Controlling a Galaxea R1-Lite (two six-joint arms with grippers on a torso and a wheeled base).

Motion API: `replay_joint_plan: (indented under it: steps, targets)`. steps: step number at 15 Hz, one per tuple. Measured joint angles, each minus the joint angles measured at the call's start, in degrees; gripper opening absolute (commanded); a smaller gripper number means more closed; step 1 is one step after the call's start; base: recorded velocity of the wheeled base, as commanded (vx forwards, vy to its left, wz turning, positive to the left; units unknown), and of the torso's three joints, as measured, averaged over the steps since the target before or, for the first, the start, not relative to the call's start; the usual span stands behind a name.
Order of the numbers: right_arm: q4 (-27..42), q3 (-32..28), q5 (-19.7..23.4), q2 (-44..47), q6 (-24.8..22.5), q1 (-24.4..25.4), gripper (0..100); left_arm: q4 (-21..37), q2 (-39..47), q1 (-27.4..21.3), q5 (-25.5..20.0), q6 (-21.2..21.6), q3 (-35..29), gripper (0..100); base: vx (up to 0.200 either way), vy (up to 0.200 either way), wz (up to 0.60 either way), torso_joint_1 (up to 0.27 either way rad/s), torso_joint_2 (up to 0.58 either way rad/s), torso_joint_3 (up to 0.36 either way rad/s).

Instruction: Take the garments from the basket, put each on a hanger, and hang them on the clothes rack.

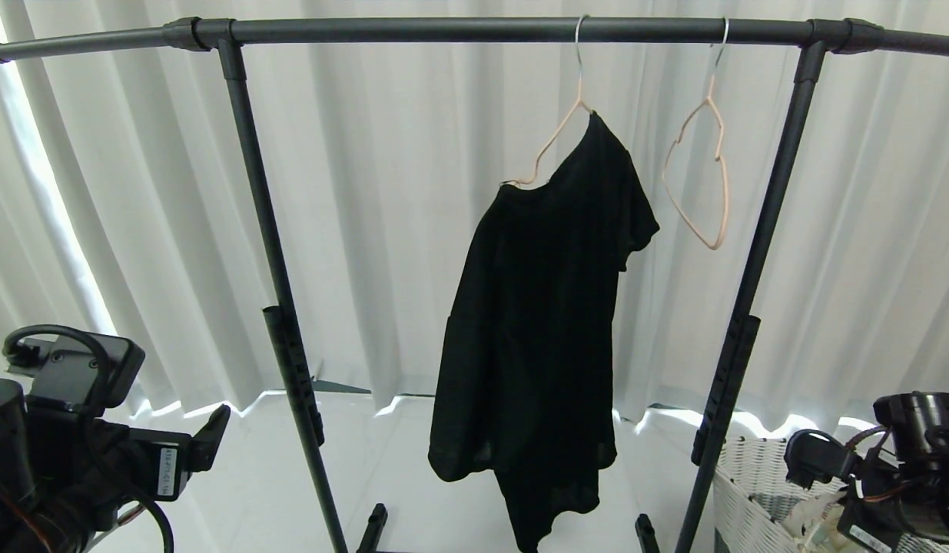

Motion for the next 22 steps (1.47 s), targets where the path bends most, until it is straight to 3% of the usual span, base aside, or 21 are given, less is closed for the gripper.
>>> replay_joint_plan:
  steps: [2,4,6,7,10,18,20,22]
  targets:
    - [19.36,-8.06,0.06,-6.34,2.4,0.17,0,0.0,0.74,-0.07,0.0,0.0,-0.02,100,0.0,0.0,0.0,0.0,0.0,0.0]
    - [41.37,-19.11,0.17,-12.93,10.31,1.83,0,0.0,1.28,-0.11,-0.02,-0.16,-0.02,100,0.0,0.0,0.0,0.0,0.0,0.0]
    - [55.06,-28.4,0.17,-19.38,21.76,6.61,0,-0.01,1.49,-0.11,-0.06,-0.27,0.28,100,-0.1,0.0,0.0,0.001,0.0,0.001]
    - [58.1,-31.38,0.2,-21.97,23.38,8.66,0,0.02,1.55,-0.11,-0.13,-0.41,0.56,100,-0.2,0.0,0.0,0.002,0.0,0.012]
    - [59.37,-35.16,0.11,-27.04,23.92,11.33,0,-0.01,1.49,-0.11,-0.2,-0.57,1.27,100,-0.2,0.0,0.0,0.004,0.0,0.002]
    - [60.65,-37.85,0.09,-31.07,23.89,14.1,0,-0.09,1.08,-0.68,-0.41,-0.62,1.06,100,-0.2,0.0,0.0,0.002,0.0,0.003]
    - [61.55,-39.42,0.09,-31.01,23.92,14.91,0,-0.09,0.65,-4.22,-0.4,-1.56,0.65,100,-0.2,0.0,0.0,0.002,0.0,0.002]
    - [61.64,-40.22,0.09,-30.95,23.95,15.52,0,-0.11,0.63,-10.84,-0.24,-4.24,-1.07,100,0.0,0.0,0.0,0.0,0.0,0.0]
